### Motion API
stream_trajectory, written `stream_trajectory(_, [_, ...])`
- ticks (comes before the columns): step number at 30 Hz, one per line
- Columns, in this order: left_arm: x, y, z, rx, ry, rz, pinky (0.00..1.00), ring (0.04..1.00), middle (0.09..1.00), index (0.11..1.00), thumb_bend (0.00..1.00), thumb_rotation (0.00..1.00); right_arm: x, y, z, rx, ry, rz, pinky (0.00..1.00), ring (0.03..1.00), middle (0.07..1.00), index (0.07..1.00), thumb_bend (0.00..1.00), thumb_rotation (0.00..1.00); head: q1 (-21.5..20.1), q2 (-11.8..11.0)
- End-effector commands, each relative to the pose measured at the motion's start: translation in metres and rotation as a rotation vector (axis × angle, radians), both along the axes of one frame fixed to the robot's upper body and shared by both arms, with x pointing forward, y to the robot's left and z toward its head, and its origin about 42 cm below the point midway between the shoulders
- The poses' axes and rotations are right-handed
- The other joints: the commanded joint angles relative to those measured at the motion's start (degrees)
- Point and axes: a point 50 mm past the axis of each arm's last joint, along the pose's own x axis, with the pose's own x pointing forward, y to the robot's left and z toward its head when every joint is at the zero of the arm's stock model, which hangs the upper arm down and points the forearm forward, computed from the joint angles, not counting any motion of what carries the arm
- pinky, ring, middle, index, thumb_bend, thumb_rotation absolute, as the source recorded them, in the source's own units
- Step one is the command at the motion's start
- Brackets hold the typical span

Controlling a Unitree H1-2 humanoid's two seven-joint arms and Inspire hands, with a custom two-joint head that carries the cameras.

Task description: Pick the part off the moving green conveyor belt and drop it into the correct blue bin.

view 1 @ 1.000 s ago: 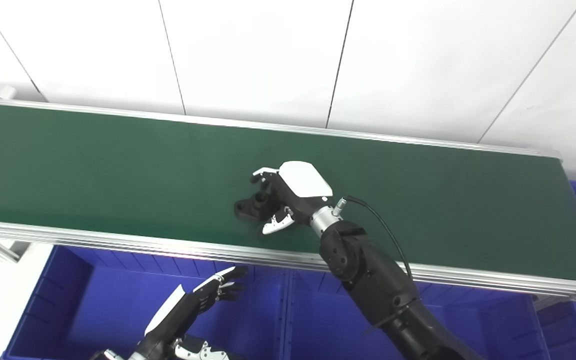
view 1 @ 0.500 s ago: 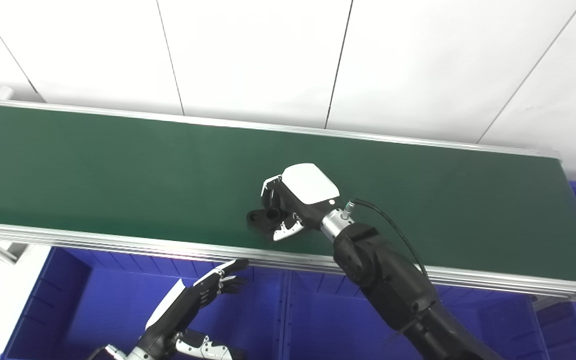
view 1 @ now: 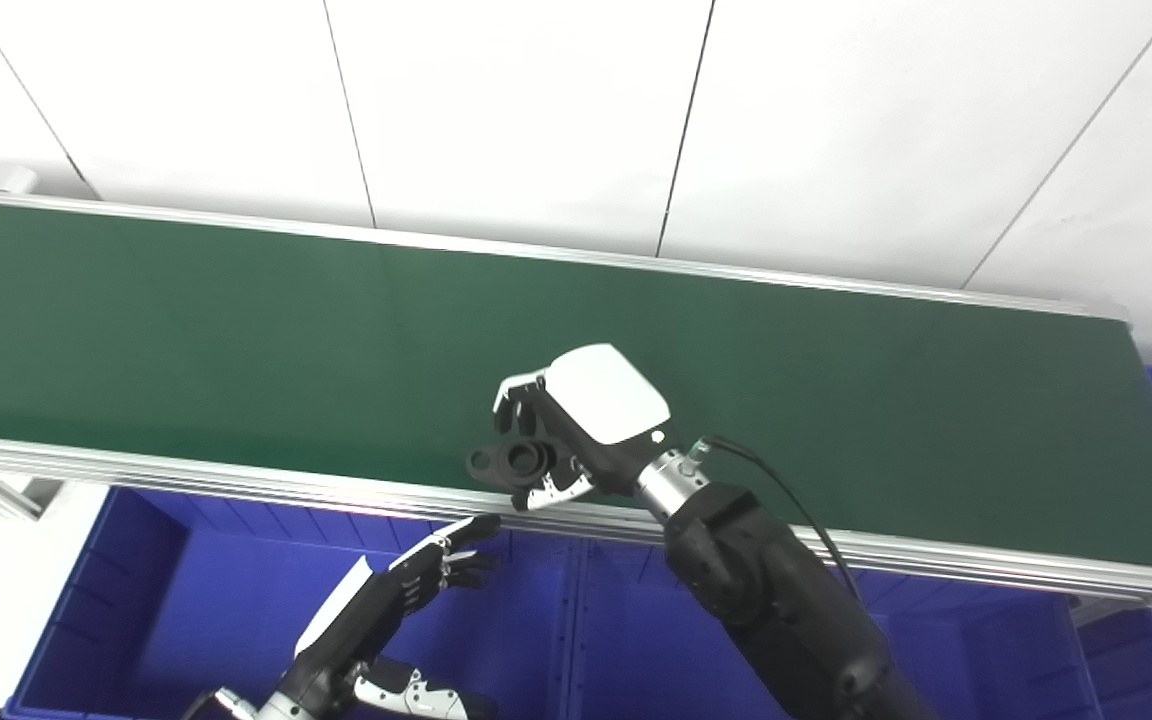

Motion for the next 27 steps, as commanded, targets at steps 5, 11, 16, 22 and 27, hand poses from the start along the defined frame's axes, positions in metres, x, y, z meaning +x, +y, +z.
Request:
stream_trajectory(5, [-0.002, 0.003, 0.01, -0.011, -0.054, -0.013, 0.79, 0.826, 0.912, 0.88, 0.68, 0.12, -0.012, -0.035, 0.036, 0.108, -0.042, -0.126, 0.27, 0.382, 0.443, 0.531, 0.51, 0.0, -0.36, 0.72])
stream_trajectory(11, [-0.005, 0.004, 0.012, -0.016, -0.057, -0.014, 0.78, 0.817, 0.911, 0.878, 0.69, 0.15, -0.035, -0.071, 0.032, 0.127, -0.017, -0.197, 0.28, 0.37, 0.457, 0.533, 0.51, 0.0, -0.24, 1.46])
stream_trajectory(16, [-0.007, 0.005, 0.017, -0.001, -0.069, -0.014, 0.78, 0.824, 0.906, 0.879, 0.68, 0.14, -0.063, -0.098, 0.009, 0.119, 0.054, -0.246, 0.27, 0.394, 0.449, 0.525, 0.51, 0.0, -0.6, 2.39])
stream_trajectory(22, [-0.006, 0.008, 0.019, -0.002, -0.075, -0.02, 0.8, 0.841, 0.907, 0.883, 0.68, 0.16, -0.108, -0.112, -0.039, 0.1, 0.2, -0.298, 0.21, 0.408, 0.484, 0.494, 0.52, 0.0, -1.24, 3.36])
stream_trajectory(27, [-0.007, 0.01, 0.024, 0.0, -0.088, -0.025, 0.81, 0.836, 0.903, 0.885, 0.69, 0.2, -0.142, -0.111, -0.082, 0.094, 0.33, -0.361, 0.25, 0.418, 0.492, 0.485, 0.52, 0.0, -1.28, 4.94])
